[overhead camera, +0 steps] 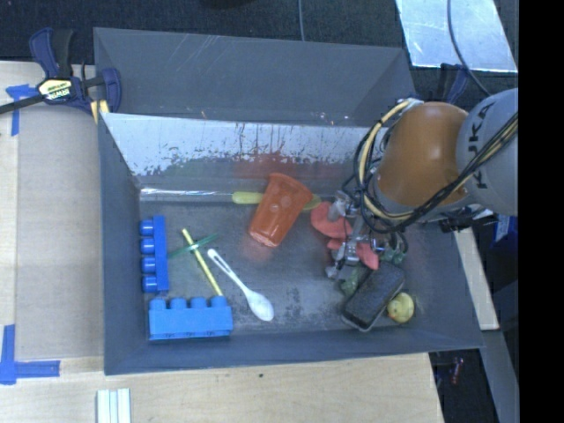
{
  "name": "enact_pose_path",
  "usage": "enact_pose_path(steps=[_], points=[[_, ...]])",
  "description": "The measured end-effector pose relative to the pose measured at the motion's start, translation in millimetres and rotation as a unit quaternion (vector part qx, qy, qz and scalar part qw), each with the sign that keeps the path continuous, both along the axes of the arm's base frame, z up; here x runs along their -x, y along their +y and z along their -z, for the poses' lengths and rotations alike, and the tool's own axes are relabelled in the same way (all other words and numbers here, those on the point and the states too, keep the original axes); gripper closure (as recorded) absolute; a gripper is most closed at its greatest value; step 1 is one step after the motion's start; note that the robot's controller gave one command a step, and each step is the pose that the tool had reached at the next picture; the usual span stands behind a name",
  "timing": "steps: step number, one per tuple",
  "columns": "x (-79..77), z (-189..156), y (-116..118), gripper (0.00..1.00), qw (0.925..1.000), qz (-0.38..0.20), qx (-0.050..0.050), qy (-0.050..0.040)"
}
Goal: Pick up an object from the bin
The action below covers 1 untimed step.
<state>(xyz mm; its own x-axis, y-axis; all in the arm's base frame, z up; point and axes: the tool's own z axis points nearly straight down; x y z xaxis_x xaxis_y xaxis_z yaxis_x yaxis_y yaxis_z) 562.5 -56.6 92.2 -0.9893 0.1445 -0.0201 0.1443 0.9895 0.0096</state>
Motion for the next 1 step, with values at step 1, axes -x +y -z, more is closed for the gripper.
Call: enact_pose_path(steps=[1], points=[[-2.0, 3.2, -15.7, 0.0, 0.9998, -0.018, -0.001, -0.0004]])
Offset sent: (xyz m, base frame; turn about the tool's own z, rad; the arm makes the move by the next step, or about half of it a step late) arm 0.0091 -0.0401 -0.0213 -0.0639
